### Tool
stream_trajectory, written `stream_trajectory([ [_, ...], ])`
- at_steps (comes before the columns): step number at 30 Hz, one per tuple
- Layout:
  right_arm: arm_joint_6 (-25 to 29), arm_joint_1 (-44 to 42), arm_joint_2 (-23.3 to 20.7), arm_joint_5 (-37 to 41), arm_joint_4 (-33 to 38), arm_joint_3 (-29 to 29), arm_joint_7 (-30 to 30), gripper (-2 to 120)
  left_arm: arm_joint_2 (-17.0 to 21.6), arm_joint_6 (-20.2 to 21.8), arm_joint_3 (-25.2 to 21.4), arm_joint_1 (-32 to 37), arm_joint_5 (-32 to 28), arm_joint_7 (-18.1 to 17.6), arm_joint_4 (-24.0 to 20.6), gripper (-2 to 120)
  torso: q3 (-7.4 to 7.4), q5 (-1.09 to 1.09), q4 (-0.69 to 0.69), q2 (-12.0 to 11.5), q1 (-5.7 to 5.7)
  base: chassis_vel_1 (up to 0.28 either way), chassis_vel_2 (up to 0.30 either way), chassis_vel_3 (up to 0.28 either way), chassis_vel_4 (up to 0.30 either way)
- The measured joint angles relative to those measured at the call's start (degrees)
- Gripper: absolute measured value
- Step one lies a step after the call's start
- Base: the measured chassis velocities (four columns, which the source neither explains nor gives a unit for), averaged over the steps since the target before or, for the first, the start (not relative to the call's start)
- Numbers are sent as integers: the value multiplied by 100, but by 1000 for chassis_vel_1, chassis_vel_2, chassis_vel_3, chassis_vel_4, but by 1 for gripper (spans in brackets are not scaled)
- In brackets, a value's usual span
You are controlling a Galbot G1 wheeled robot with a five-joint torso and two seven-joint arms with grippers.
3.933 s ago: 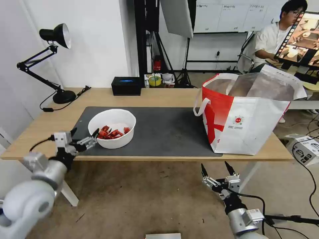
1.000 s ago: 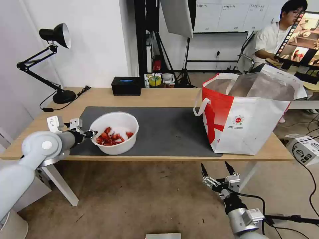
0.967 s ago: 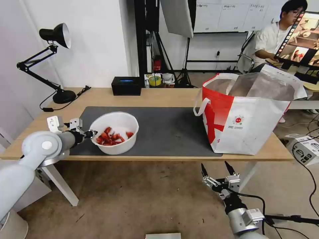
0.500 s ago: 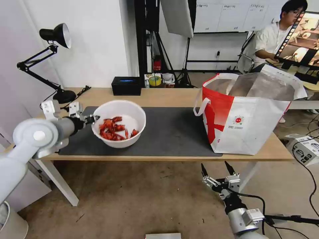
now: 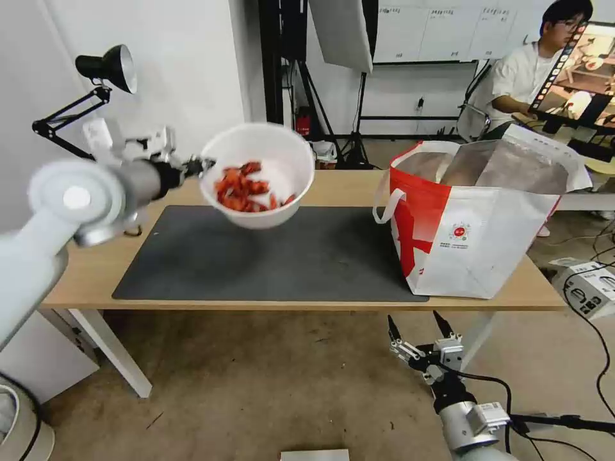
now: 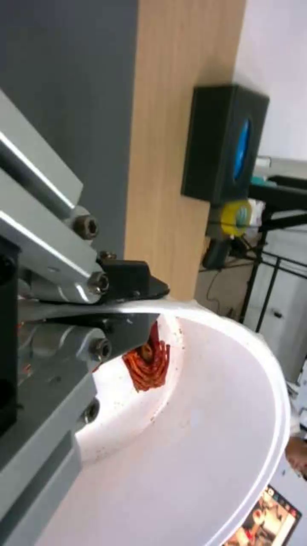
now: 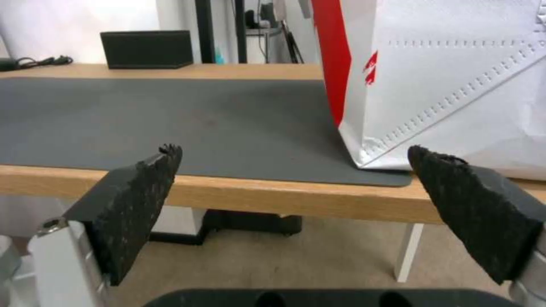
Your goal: Pick up the trash from the table and place it into the takeout bag.
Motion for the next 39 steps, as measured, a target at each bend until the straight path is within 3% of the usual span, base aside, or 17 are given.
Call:
stream_trajectory([
  [6, 0, 0, 0, 0, 0, 0, 0, 100, -502, -8, 541, -704, -28, -97, 420, 0, 0, -1, 1, 0, 0, 0, 0, 0, 0],
  [9, 0, 0, 0, 0, 0, 0, 0, 100, -1063, -15, 922, -1291, -28, -161, 772, 0, 0, 1, 0, 0, 0, 0, 0, 0, 0],
  [14, 0, 1, 0, 0, 0, 0, 0, 100, -1619, -23, 1192, -1690, -27, -281, 1049, 0, 0, 2, 0, -1, 1, 0, 0, 0, 0],
  [17, 0, 0, 0, 0, 0, 0, 0, 100, -2220, -29, 1405, -2015, -19, -386, 1361, 0, 0, 2, -1, -1, 0, 0, 0, 0, 0],
  [30, 0, 0, 0, 0, 0, 0, 0, 100, -3105, -52, 1713, -2516, 53, -486, 2057, 0, 0, 0, 1, -1, 0, 0, 0, 0, 0],
  [39, 0, 0, 0, 0, 0, 0, 0, 100, -3613, -240, 1968, -2594, 503, -542, 2604, 0, 0, 0, 0, -1, 0, 0, 0, 0, 0],
])
